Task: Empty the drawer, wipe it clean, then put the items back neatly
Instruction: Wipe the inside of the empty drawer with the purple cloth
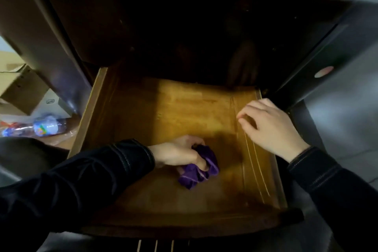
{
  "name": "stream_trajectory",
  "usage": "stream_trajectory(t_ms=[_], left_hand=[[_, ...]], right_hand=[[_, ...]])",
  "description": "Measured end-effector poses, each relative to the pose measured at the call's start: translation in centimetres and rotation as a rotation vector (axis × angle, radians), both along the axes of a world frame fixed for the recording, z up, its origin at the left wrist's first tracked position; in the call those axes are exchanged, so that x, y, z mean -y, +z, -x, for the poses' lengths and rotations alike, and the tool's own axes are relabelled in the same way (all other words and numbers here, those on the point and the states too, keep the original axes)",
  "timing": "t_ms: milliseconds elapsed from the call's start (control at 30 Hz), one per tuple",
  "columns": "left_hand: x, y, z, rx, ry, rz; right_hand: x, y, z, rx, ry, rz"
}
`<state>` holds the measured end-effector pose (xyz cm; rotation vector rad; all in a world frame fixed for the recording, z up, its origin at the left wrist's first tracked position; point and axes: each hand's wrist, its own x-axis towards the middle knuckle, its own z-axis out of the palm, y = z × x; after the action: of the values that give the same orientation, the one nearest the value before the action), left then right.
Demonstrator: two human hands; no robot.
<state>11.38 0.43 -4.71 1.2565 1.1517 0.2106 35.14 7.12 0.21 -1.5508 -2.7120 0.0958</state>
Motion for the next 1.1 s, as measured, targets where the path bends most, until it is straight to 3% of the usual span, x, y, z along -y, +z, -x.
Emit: stream_trajectory(t_ms=[100, 400, 667, 767, 867, 1000, 1100], left_hand=[[0.4, -1.5, -1.3, 0.001, -0.077, 0.011], [3.7, -2.8, -3.0, 0.083, -0.416, 0.065], [3.4, -2.7, -3.2, 0.055, -0.309, -0.040], [3.5, -2.8, -3.1, -0.035, -0.418, -0.142], [3.7, -2.2, -2.7, 0.017, -0.593, -0.211], [2.7, -0.2, -2.0, 0.276, -0.478, -0.134], [3.0, -0.4, -2.8, 0.171, -0.505, -0.182]], right_hand=[[-0.1, -2.0, -1.2, 0.151, 0.079, -0.078], [-1.7, -3.8, 0.3, 0.004, -0.003, -0.131], [-1.6, -3.9, 0.2, -0.057, -0.031, -0.131], [-1.6, -4.0, 0.3, -0.068, -0.041, -0.137], [-1.7, -4.1, 0.2, -0.074, -0.040, -0.143], [-1.8, -4.5, 0.2, -0.083, -0.035, -0.155], [-1.8, -4.5, 0.0, -0.099, -0.035, -0.162]])
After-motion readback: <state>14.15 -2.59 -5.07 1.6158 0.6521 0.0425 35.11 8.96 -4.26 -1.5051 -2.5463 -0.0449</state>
